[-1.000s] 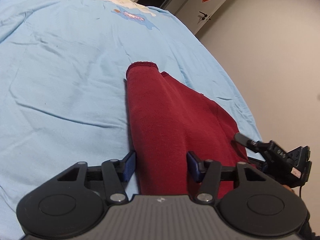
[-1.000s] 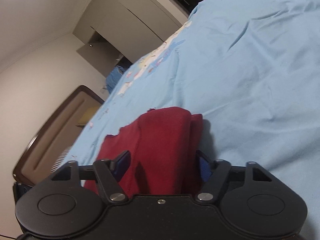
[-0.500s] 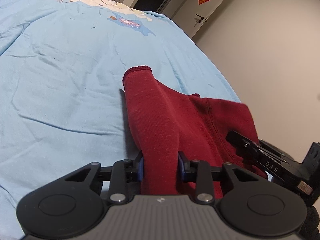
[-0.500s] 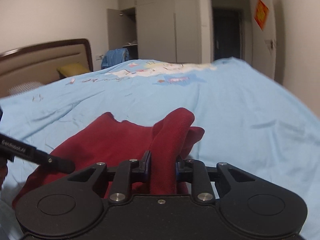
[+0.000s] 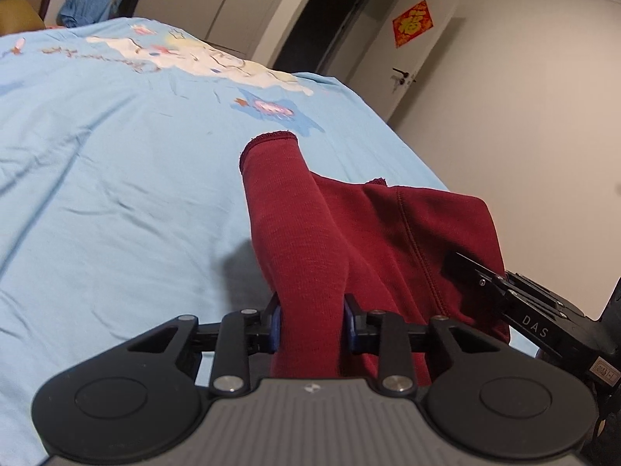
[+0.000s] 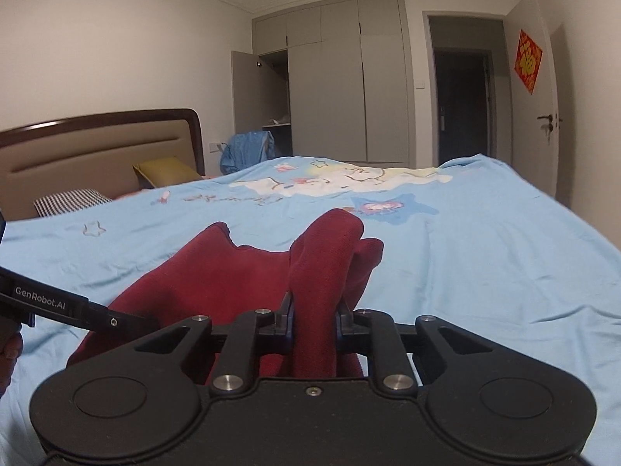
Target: Fold small clothes
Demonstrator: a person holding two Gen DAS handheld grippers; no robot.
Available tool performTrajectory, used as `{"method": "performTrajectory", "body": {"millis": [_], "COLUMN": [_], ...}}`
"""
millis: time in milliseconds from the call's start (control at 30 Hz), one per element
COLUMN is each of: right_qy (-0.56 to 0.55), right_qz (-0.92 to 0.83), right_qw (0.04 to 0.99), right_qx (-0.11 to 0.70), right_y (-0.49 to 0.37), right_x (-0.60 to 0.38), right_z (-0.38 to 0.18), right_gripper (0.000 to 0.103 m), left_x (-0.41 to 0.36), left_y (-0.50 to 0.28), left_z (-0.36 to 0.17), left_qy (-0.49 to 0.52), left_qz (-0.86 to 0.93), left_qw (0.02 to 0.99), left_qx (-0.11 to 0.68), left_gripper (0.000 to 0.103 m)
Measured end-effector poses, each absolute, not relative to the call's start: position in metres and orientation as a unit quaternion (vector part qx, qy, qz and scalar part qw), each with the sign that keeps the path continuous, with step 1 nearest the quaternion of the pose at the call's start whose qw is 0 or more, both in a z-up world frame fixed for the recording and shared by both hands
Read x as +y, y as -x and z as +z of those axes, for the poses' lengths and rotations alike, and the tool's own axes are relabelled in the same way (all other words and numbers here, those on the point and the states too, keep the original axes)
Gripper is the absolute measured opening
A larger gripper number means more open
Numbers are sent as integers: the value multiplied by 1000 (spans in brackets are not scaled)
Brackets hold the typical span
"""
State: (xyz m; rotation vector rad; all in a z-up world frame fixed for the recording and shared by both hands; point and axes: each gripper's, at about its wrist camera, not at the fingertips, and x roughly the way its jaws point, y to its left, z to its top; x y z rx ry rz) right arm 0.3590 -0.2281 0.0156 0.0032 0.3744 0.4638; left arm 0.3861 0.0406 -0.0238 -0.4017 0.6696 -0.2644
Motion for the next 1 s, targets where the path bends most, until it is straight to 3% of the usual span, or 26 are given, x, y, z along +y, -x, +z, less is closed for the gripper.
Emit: {"method": "performTrajectory", "body": {"millis": [567,767,800,900,967,1000], "right_qy": [-18,5,8,18,21,22], "right_qz": [247,223,220,207,196,190], "right_qw": [934,939,940,943,945,946], "right_qx": [256,262,262,261,261,261], "right_y": [-405,-403,-402,-398,-397,-396], "right_x": [-171,-174,-174,-180,-184,-187], "right_z": [-11,-24,-26,-31,-33,-35], "right_gripper": [22,35,41,62,70,76], "left_x": [97,98,98,97,95,95], "left_y": [-395,-397,-397,-395,-394,-392], "left_z": [-49,-59,-59,-59,-58,-57], "left_qy": [233,231,231,223,213,209], "left_qz": [-87,-73,-71,-56,-39,-34], "left_qw": [891,888,889,891,893,894], "left_qx": [379,390,390,391,394,394], "left_gripper": [34,44,45,60,77,79]}}
